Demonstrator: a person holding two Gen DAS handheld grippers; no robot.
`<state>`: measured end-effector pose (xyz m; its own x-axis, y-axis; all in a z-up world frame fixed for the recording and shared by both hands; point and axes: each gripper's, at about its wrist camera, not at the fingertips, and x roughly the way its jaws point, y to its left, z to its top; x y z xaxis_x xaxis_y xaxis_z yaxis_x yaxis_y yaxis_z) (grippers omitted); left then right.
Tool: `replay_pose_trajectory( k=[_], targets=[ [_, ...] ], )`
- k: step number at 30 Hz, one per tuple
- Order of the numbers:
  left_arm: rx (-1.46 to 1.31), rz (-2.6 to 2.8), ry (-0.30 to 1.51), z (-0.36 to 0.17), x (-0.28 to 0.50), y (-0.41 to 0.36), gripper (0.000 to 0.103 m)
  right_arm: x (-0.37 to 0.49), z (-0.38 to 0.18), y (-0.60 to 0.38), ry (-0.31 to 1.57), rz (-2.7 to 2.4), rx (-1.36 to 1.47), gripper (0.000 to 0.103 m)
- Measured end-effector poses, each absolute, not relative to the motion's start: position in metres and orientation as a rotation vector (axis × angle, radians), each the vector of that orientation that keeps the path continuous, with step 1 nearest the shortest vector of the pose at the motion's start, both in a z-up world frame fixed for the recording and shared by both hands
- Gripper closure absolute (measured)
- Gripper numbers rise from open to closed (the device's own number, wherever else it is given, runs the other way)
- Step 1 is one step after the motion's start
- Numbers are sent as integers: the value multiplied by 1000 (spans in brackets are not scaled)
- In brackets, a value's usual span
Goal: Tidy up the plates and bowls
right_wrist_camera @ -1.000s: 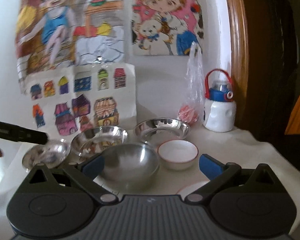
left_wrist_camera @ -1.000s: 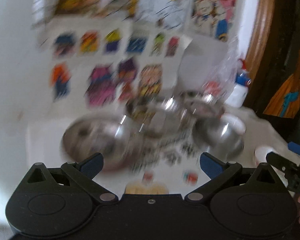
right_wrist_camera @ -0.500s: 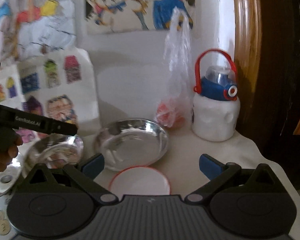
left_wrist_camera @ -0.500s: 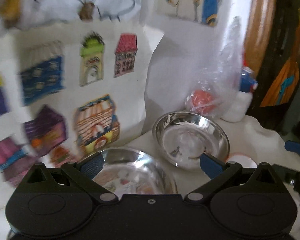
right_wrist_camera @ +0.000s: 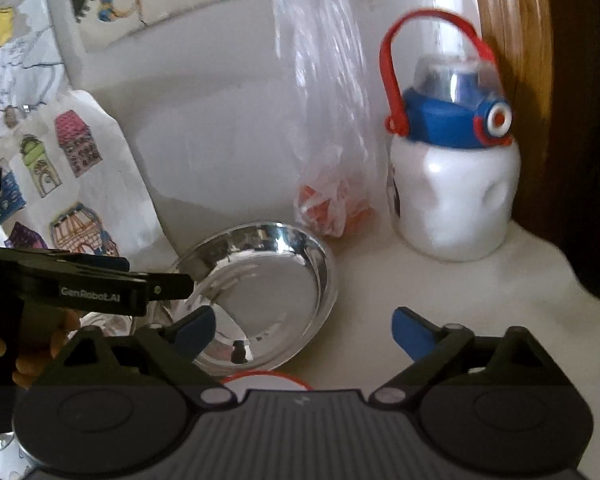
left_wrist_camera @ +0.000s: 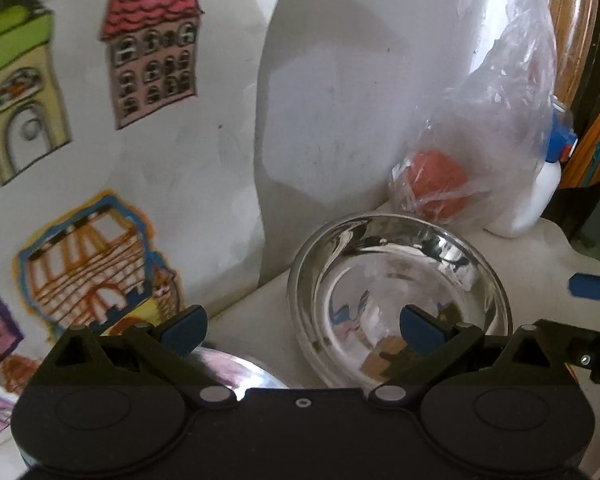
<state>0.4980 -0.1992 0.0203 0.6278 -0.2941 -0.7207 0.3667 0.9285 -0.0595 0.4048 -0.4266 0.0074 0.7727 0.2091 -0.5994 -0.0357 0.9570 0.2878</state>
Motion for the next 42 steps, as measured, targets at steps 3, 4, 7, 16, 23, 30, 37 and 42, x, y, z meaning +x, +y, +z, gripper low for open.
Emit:
replay_pose_trajectory(
  k=[3, 4, 7, 16, 23, 30, 37, 42],
  targets=[
    [99, -382, 830, 18, 506, -203, 2, 417, -1, -429, 736, 127, 310, 23],
    [101, -377, 845, 16, 508, -203, 3, 420, -4, -429, 753, 127, 321, 27],
    [105, -369, 866, 8, 515, -209, 4, 427, -11, -432, 777, 120, 345, 43],
    [41, -381, 925, -1, 532, -208, 32, 434, -16, -436, 794, 136, 412, 84],
    [-5, -408, 973, -3, 532, -207, 72, 434, -15, -437, 766, 86, 442, 88],
    [-30, -370, 961, 0, 528, -200, 85, 422, -1, -440, 691, 101, 464, 88],
    [-31, -372, 891, 22, 503, -191, 85, 402, 25, -426, 648, 94, 424, 88],
    [-36, -367, 854, 46, 478, -170, 85, 387, 44, -397, 644, 117, 379, 88]
  ],
)
